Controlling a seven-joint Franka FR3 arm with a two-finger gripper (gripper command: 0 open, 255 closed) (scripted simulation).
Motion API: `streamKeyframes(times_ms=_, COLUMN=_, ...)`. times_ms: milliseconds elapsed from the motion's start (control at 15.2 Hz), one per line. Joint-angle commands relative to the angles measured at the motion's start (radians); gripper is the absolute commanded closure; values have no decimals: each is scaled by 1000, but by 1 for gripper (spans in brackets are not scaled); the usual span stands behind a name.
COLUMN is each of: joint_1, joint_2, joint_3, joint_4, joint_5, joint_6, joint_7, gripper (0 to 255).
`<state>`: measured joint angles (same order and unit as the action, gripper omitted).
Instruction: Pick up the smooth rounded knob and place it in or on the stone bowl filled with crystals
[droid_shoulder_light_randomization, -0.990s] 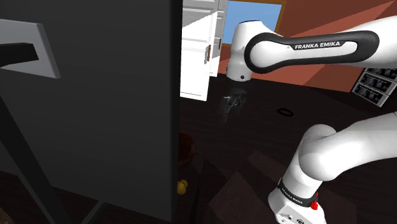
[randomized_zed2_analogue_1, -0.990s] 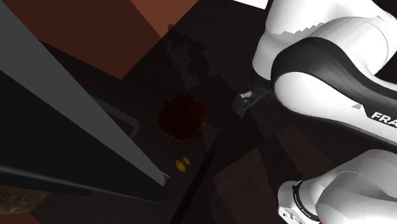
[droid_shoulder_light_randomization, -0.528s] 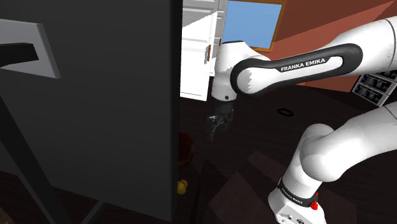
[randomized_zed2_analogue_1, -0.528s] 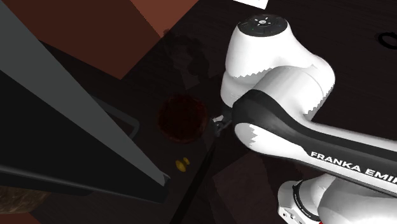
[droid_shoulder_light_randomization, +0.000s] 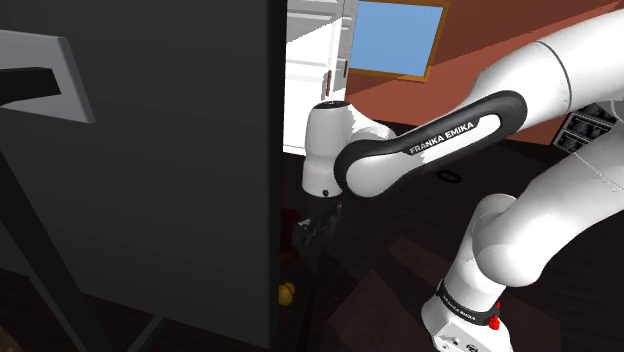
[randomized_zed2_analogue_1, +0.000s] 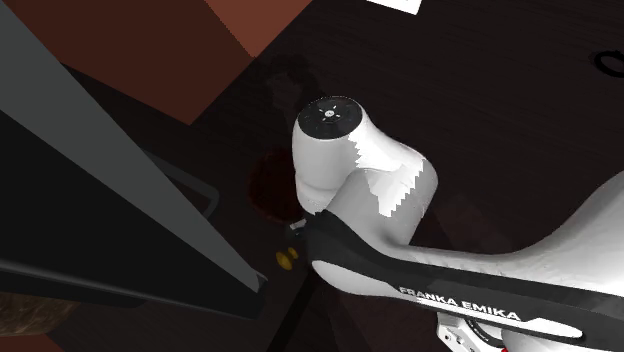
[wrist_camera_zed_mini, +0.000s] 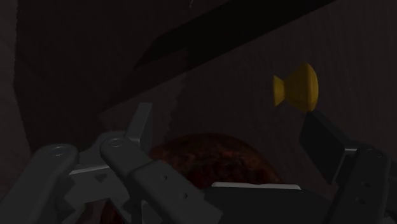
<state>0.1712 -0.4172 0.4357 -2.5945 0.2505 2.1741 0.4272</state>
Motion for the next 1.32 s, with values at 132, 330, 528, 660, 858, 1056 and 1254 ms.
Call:
streamKeyframes(times_ms=132, joint_1=6, joint_2=145, joint_3=85, joint_4=48, joint_5=-21, joint_6=102, joint_7=92, gripper=0)
streamKeyframes(times_ms=330, joint_1=4, joint_2=264, joint_3=142, joint_4=92, joint_5=-72, joint_6=174, joint_7=175, gripper=0)
streamKeyframes(times_ms=528, joint_1=4, joint_2=307, joint_3=153, joint_4=89, joint_5=-96, joint_6=215, joint_7=199, gripper=0)
streamKeyframes(times_ms=660, joint_1=2, joint_2=332, joint_3=156, joint_4=81, joint_5=-112, joint_6=247, joint_7=211, gripper=0)
streamKeyframes(times_ms=858, joint_1=0, joint_2=372, joint_3=160, joint_4=69, joint_5=-140, joint_6=294, joint_7=232, gripper=0)
streamKeyframes(times_ms=1056, joint_1=4, joint_2=381, joint_3=157, joint_4=67, joint_5=-146, joint_6=303, joint_7=237, gripper=0)
streamKeyframes(times_ms=1254, joint_1=6, joint_2=381, joint_3=154, joint_4=67, joint_5=-146, joint_6=303, joint_7=237, gripper=0)
